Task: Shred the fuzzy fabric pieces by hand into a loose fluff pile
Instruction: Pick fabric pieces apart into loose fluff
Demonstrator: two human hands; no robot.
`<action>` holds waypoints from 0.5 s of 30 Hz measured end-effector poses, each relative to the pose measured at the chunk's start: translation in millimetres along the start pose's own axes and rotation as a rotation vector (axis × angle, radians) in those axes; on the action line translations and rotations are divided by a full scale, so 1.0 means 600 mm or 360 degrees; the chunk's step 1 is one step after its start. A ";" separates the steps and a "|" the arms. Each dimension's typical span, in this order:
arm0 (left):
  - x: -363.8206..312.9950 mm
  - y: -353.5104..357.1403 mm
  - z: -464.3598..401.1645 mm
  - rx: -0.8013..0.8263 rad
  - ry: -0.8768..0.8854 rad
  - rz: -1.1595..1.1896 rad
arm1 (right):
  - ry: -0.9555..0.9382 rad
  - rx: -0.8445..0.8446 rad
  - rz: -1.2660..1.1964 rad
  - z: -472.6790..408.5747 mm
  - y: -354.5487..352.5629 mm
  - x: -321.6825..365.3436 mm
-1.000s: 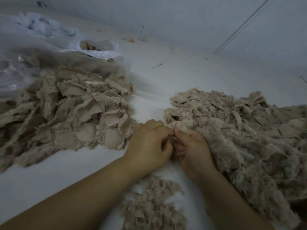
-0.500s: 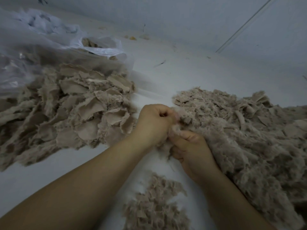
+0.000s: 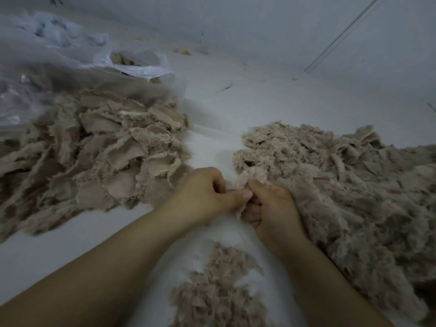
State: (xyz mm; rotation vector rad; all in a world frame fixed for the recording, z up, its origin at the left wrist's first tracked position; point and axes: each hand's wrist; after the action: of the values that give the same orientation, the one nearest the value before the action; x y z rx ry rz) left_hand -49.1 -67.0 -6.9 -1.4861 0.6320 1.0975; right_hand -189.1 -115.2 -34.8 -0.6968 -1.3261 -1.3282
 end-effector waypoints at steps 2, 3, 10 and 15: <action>-0.002 0.019 -0.006 0.0007 -0.0060 0.0179 | -0.0003 0.0076 -0.0005 0.005 0.002 0.006; 0.002 0.023 -0.007 0.0129 -0.0069 0.0280 | -0.0004 0.0073 -0.0010 0.005 0.002 0.007; 0.033 -0.023 -0.011 0.0773 -0.0137 0.0163 | -0.0001 -0.0149 -0.0006 -0.012 -0.004 -0.008; 0.023 -0.012 -0.006 0.0349 0.0014 0.0088 | -0.0064 -0.0043 0.0082 -0.008 -0.011 -0.011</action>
State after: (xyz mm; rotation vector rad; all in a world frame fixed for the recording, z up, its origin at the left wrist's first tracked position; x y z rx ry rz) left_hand -36.0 -66.4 -16.1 -1.2920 0.7779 1.0290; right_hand -192.1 -119.0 -43.7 -0.7745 -1.3160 -1.2989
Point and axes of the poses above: each hand's wrist, its own z-axis away from the middle knuckle, its own y-axis out of the palm, x = y × z, and after that the axes turned 8 degrees about -x, right-handed
